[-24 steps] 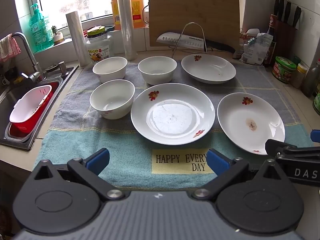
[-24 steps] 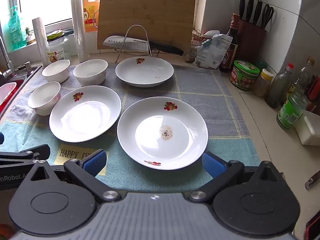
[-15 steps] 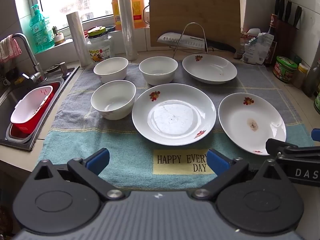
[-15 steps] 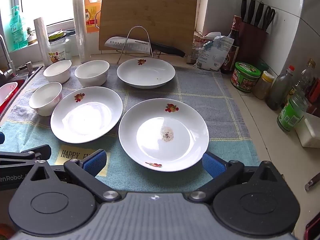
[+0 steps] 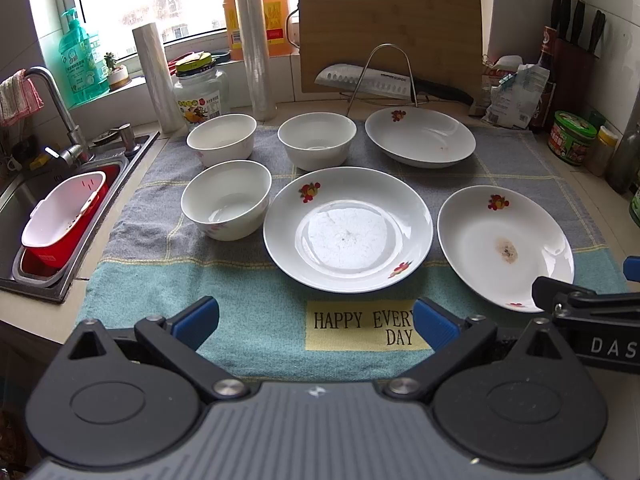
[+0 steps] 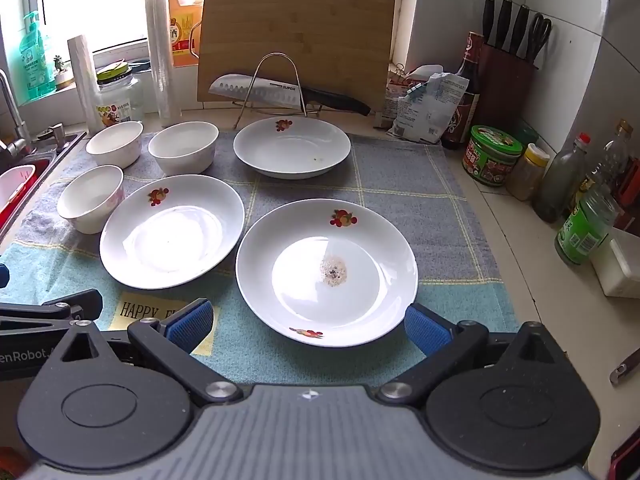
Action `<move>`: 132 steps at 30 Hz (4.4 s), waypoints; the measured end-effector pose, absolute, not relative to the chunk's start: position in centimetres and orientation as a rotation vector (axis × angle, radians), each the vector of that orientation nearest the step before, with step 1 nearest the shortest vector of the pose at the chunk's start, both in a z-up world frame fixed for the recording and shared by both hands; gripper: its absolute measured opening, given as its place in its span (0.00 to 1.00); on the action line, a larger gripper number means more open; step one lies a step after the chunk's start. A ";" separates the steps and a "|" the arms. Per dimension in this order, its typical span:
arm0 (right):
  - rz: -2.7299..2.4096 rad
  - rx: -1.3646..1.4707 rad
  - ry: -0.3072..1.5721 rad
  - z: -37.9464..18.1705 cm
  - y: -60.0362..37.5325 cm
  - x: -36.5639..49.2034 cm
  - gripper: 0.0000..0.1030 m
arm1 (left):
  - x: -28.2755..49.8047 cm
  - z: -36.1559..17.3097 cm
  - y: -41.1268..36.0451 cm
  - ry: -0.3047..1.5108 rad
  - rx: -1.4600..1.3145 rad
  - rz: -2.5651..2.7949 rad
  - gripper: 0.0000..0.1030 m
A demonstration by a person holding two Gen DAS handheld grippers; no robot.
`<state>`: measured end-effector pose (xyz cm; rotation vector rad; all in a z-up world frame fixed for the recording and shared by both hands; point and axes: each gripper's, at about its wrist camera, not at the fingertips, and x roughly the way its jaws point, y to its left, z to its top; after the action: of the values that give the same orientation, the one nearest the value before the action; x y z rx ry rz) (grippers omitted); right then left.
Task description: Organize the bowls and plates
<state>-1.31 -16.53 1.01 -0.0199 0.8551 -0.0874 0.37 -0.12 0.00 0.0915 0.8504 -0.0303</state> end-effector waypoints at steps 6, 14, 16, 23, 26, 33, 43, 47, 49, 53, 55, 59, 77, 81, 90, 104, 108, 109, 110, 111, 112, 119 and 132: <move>-0.087 -0.021 0.854 1.1 -16.5 -1.3 1.00 | 0.4 0.0 -0.1 0.850 0.091 -0.030 0.99; -0.086 -0.021 0.853 1.2 -16.6 -1.1 1.00 | 0.4 0.0 -0.1 0.850 0.092 -0.030 0.99; -0.085 -0.021 0.852 1.2 -16.6 -1.0 1.00 | 0.5 0.0 -0.1 0.849 0.092 -0.030 0.99; -0.086 -0.020 0.851 1.2 -16.6 -1.1 1.00 | 0.5 0.0 -0.1 0.849 0.092 -0.030 0.99; -0.086 -0.020 0.849 1.2 -16.6 -1.1 1.00 | 0.5 0.0 -0.2 0.849 0.093 -0.030 0.99; -0.086 -0.022 0.848 1.4 -16.7 -1.2 1.00 | 0.5 0.1 -0.3 0.849 0.090 -0.029 0.99; -0.090 -0.023 0.845 1.5 -16.8 -1.3 1.00 | 0.4 0.2 -0.5 0.847 0.093 -0.029 0.99; -0.089 -0.022 0.846 1.5 -16.7 -1.3 1.00 | 0.4 0.2 -0.4 0.846 0.092 -0.029 0.99; -0.089 -0.022 0.845 1.5 -16.8 -1.3 1.00 | 0.4 0.2 -0.5 0.846 0.091 -0.030 0.99; -0.090 -0.021 0.844 1.5 -17.0 -1.3 1.00 | 0.4 0.2 -0.5 0.847 0.092 -0.029 0.99; -0.091 -0.021 0.844 1.5 -16.9 -1.3 1.00 | 0.4 0.2 -0.6 0.846 0.094 -0.030 0.99; -0.091 -0.020 0.847 1.6 -17.2 -1.2 1.00 | 0.4 0.2 -0.9 0.848 0.100 -0.035 0.99; -0.066 -0.014 0.782 0.6 -17.9 -1.0 1.00 | 1.6 -0.9 -0.9 0.853 0.076 -0.106 0.99; -0.039 0.006 0.749 0.4 -18.2 -1.2 1.00 | 1.8 -1.1 -0.8 0.847 0.082 -0.118 0.99; 0.023 -0.030 0.725 -2.9 -19.8 -1.5 1.00 | 2.2 -1.8 0.4 0.803 0.028 -0.183 0.99; 0.010 0.008 0.855 -10.6 -21.9 0.7 1.00 | 4.3 -3.2 0.9 0.842 0.018 -0.232 0.99; 0.024 -0.031 0.846 -11.1 -21.5 1.6 1.00 | 5.5 -3.6 0.9 0.857 0.010 -0.255 0.99; 0.043 -0.037 0.837 -11.1 -21.4 1.7 1.00 | 5.8 -3.7 0.9 0.857 0.011 -0.262 0.99; 0.053 -0.042 0.829 -11.1 -21.4 1.7 1.00 | 6.2 -3.8 0.9 0.856 0.014 -0.270 0.99; 0.060 -0.043 0.821 -11.2 -21.4 1.7 1.00 | 6.5 -3.8 0.9 0.855 0.017 -0.276 0.99; 0.066 -0.046 0.811 -11.2 -21.4 1.7 1.00 | 6.9 -3.9 0.9 0.851 0.020 -0.287 0.99; 0.095 -0.054 0.781 -11.3 -21.8 2.2 1.00 | 9.0 -4.4 0.8 0.845 0.016 -0.393 0.99; 0.090 -0.052 0.735 -11.6 -21.8 1.8 1.00 | 10.7 -4.9 -1.6 0.864 0.124 -0.509 0.99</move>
<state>1.77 -21.78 -11.59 -0.0520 0.7347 0.0902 10.74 -1.55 -4.91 0.1236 0.8641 -0.5085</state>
